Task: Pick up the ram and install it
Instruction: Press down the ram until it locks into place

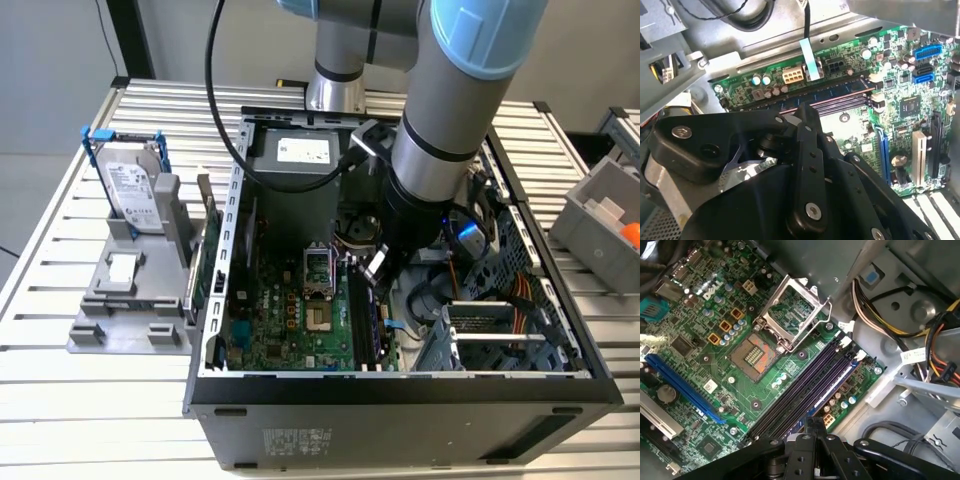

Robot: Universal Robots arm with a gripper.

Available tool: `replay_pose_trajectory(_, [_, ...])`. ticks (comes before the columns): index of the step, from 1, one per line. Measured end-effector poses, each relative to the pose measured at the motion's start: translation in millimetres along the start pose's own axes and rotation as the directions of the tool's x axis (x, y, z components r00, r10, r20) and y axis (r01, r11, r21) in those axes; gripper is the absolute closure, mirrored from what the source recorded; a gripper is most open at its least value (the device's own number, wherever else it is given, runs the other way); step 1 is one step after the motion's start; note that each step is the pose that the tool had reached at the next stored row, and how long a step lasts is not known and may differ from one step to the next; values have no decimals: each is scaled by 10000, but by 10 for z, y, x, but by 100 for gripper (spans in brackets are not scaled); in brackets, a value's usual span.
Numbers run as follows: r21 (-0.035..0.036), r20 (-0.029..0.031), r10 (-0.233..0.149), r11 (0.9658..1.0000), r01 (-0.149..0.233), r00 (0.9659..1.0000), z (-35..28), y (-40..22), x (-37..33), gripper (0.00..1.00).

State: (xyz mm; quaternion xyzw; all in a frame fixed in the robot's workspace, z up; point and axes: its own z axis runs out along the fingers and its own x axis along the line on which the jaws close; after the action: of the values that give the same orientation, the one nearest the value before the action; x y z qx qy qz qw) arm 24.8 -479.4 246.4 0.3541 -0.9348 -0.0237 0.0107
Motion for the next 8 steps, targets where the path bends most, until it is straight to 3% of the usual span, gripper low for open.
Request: replay_pose_trajectory(8, [-36,6,-636,9980,636,9980,0,-4,-4,100])
